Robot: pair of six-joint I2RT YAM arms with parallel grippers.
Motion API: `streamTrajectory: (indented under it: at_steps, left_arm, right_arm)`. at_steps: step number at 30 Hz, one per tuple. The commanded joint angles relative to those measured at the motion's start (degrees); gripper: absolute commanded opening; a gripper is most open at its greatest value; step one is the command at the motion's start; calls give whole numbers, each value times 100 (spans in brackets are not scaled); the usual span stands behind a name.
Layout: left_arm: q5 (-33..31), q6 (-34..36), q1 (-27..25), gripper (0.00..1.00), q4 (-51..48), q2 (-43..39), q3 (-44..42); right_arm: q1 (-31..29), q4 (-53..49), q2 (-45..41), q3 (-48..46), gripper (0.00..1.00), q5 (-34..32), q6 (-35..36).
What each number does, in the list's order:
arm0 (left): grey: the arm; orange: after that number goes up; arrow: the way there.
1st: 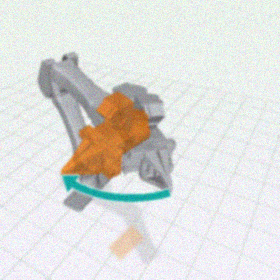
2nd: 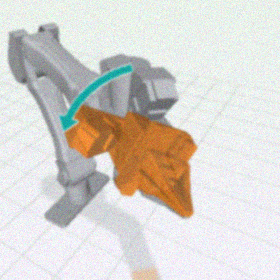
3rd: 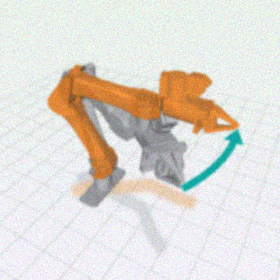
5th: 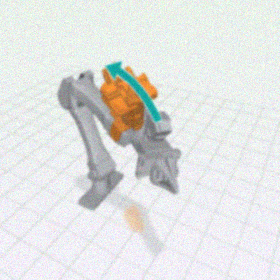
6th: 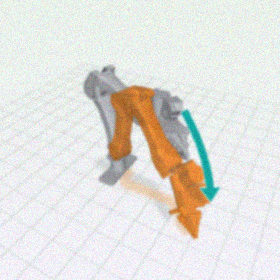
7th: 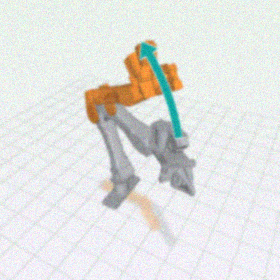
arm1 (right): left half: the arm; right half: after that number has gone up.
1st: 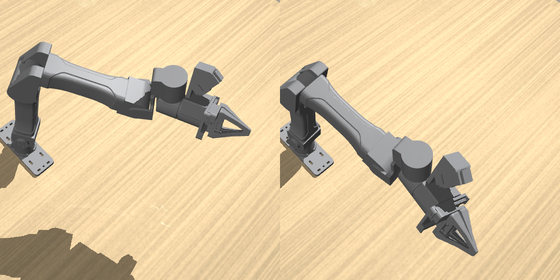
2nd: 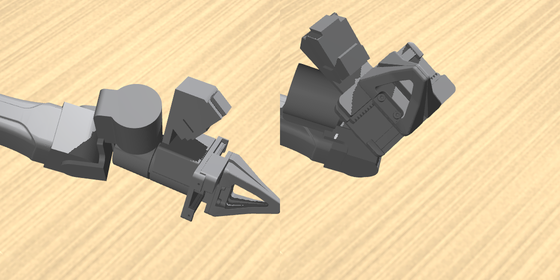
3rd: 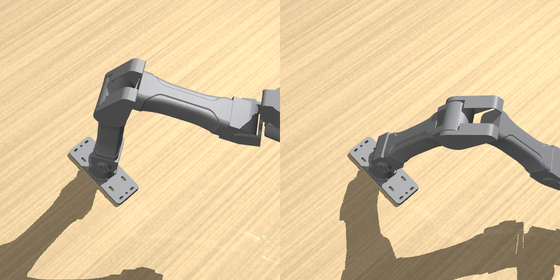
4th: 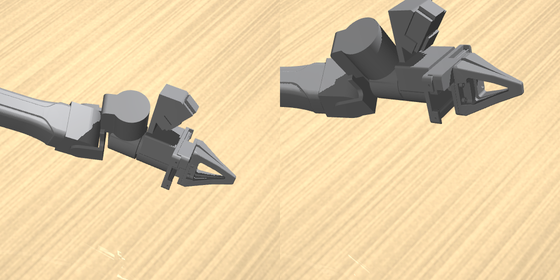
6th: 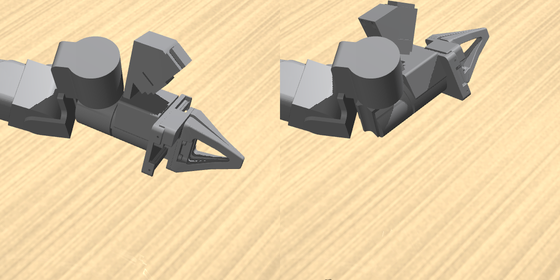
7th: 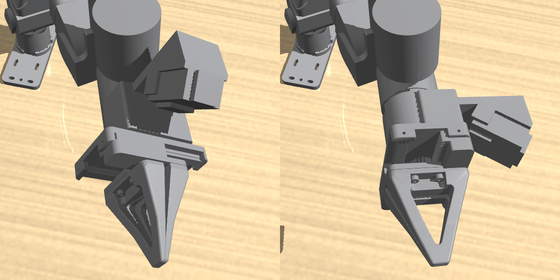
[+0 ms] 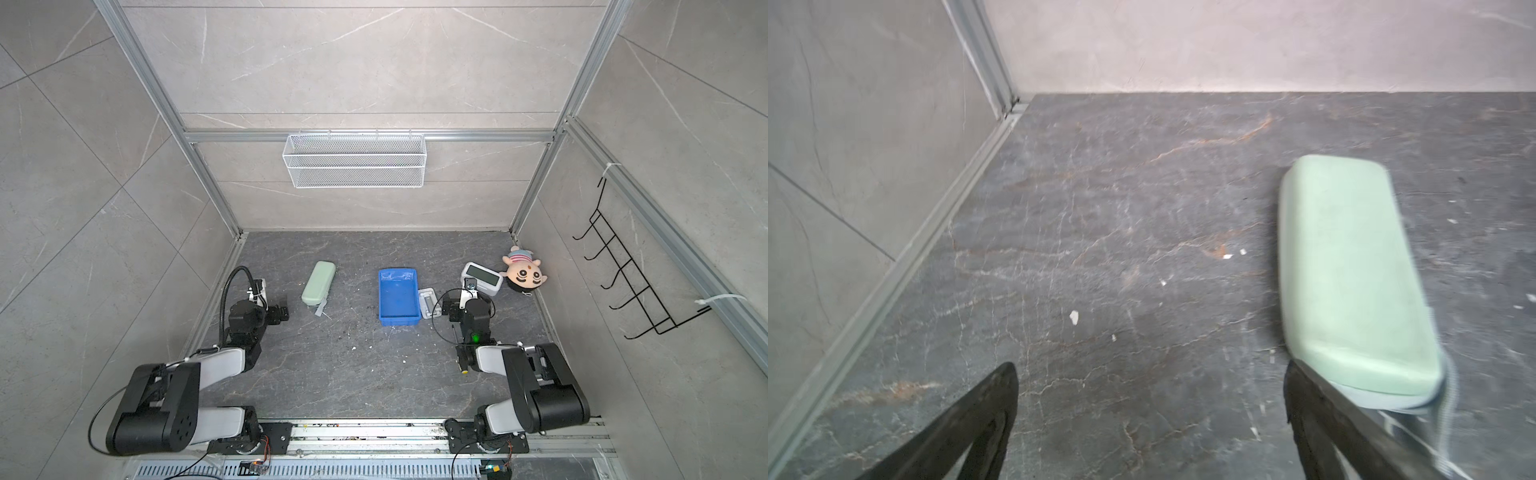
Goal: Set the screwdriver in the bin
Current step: 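Lower the right gripper onto the yellow-and-black screwdriver handle while the left arm reaches forward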
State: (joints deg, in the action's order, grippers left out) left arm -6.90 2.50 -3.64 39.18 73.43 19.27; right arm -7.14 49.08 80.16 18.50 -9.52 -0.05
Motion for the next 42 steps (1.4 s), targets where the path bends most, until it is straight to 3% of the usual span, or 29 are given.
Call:
streamTrajectory:
  at_steps: [1,8,12,16,24,27,32,42]
  left_arm:
    - [-389,394,-418,100,-653,-598,225]
    - [-103,646,-1447,100,-1771,-1279,699]
    - [948,360,-1549,100,-2134,-1459,872]
    - [1754,598,-1787,100,-2865,-1580,1216]
    - [3474,1014,-1956,100,-3566,-1659,1508]
    - [3968,1067,-2010,100,-3581,-1547,1582]
    - [4206,1236,-2466,100,-3554,-1381,1671]
    - [4522,1442,-2998,100,-3425,-1117,1600]
  right_arm:
    - [11,-843,-699,33,99,201,-58]
    - [11,-2911,-2048,351,99,273,-699]
    - [2,-4362,-2670,665,99,502,-986]
    - [-11,-5985,-3123,1158,99,609,-1376]
    - [-325,-7679,-3931,1599,99,645,-1862]
    - [-506,-8041,-4072,1630,99,605,-1994]
    - [-744,-8766,-3990,1735,99,234,-2468]
    - [-780,-9156,-2861,1654,99,241,-3238]
